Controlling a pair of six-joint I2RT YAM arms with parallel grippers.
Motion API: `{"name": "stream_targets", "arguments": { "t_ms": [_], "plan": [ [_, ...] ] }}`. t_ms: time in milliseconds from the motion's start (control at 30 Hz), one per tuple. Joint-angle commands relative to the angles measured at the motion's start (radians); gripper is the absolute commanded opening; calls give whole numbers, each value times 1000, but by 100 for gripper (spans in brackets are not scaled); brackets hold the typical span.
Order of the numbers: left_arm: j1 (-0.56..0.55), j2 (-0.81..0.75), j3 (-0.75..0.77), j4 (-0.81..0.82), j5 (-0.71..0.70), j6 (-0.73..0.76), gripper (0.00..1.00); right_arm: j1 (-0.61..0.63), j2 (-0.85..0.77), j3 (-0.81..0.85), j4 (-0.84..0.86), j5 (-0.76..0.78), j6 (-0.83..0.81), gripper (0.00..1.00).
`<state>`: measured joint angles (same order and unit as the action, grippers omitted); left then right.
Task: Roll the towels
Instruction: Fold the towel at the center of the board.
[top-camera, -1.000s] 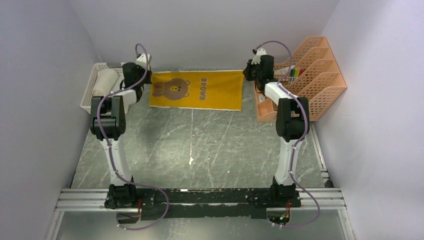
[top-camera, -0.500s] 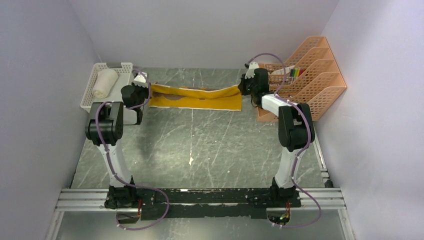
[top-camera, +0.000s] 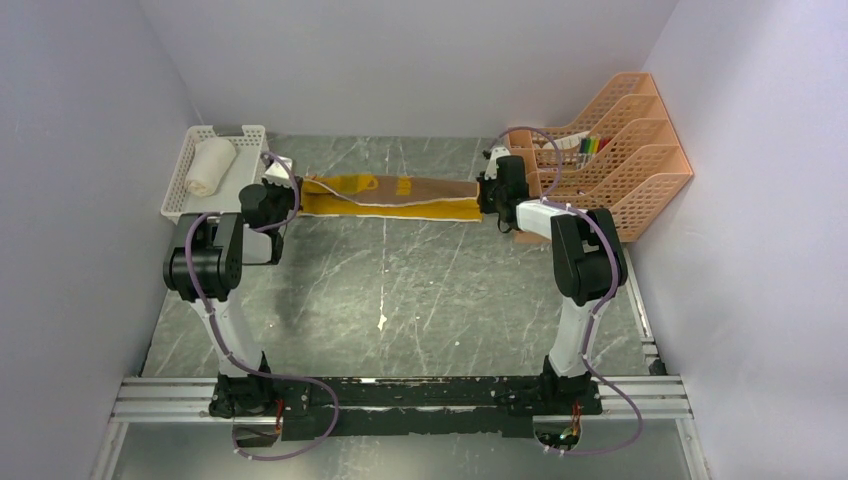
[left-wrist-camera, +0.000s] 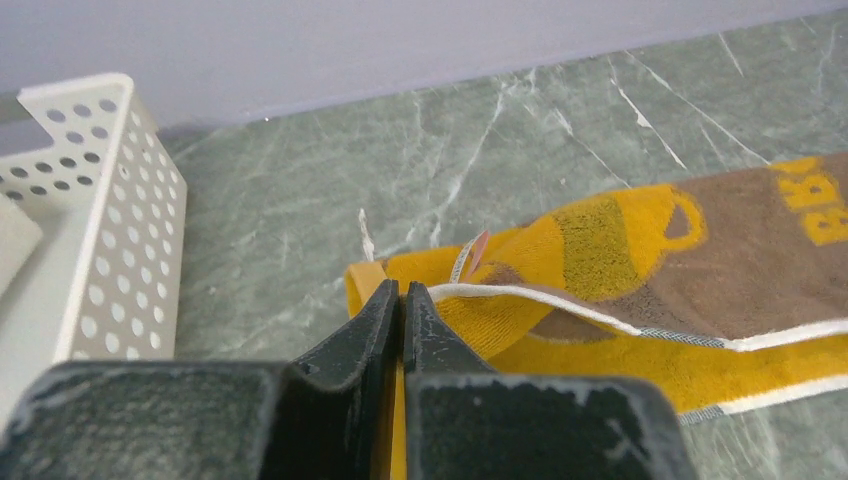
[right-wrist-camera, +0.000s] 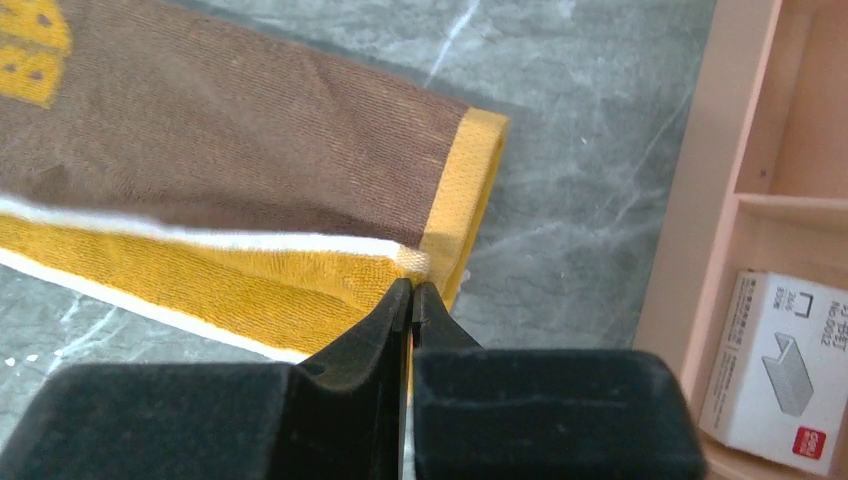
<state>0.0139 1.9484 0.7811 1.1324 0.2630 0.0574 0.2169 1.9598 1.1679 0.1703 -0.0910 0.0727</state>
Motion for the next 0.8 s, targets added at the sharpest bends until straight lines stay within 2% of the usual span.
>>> {"name": "stream_targets", "arguments": {
  "t_ms": [0, 200, 567, 767],
  "plan": [
    [0, -52, -26, 26, 37, -31, 12, -1, -35, -14, -39, 60, 32, 0],
    [-2, -73, -32, -40, -17, -10, 11, -2, -40, -16, -70, 91, 54, 0],
    [-2, -74, -19, -95, -13, -17, 11, -2, -96, -54, -73, 96, 97, 0],
    [-2, -82, -14, -147, -1, -11, 16, 2, -124, -74, -74, 98, 101, 0]
  ]
}}
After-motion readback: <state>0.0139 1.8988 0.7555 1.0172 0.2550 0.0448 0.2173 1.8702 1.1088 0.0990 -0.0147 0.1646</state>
